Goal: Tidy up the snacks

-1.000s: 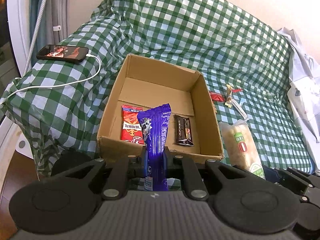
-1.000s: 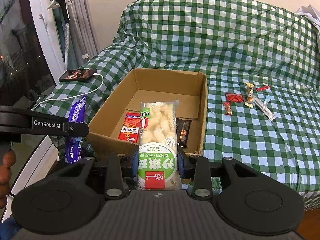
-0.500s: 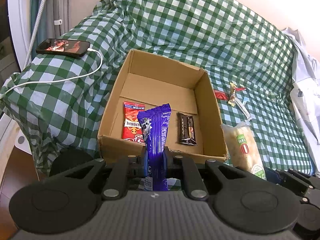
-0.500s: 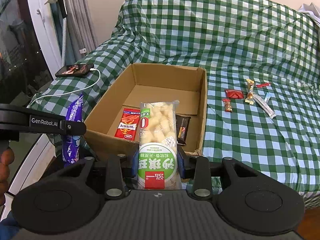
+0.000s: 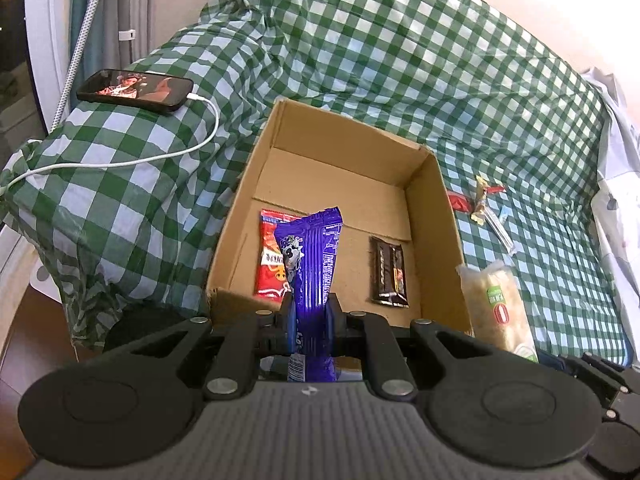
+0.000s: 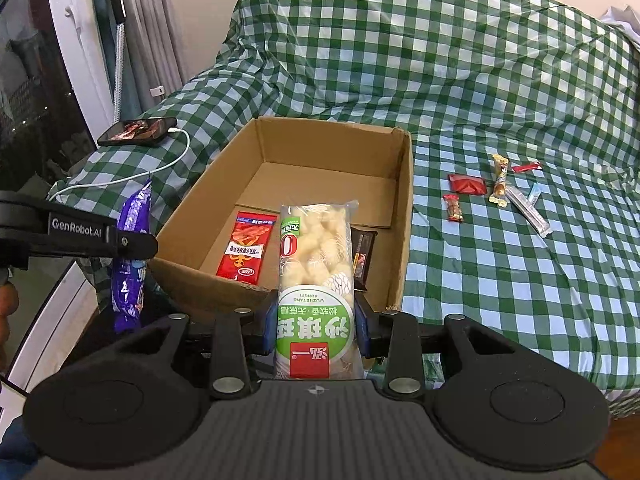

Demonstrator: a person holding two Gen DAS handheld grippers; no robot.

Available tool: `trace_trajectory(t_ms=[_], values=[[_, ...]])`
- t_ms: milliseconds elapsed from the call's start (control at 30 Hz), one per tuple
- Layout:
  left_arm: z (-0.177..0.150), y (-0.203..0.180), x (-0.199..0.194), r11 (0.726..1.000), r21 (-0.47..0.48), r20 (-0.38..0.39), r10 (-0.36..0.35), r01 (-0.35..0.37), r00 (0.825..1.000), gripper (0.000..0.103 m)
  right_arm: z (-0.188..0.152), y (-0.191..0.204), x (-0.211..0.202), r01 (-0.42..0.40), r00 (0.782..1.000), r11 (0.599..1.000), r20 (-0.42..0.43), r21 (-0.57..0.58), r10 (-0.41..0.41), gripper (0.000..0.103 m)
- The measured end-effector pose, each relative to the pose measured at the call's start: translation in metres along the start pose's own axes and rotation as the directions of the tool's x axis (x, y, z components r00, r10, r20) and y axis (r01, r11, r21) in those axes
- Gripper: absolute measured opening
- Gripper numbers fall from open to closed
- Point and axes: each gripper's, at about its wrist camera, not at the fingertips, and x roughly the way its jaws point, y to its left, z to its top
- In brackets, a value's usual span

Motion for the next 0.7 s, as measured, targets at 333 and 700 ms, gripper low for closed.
trace_trajectory(t_ms=[333, 700], values=[[0.033, 0.004, 0.026, 0.999, -0.034, 0.006, -0.005, 0.005, 1.000, 0.015, 0.018, 0.003, 0.033, 0.005, 1.000, 1.000, -0.028, -0.009, -0.005, 0.038], [0.077, -0.005, 0.078, 0.999, -0.044, 0.005, 0.006, -0.006, 1.000, 0.015, 0.050, 0.003, 0.083, -0.011, 0.999, 1.000, -0.044, -0.015, 0.011, 0.038]])
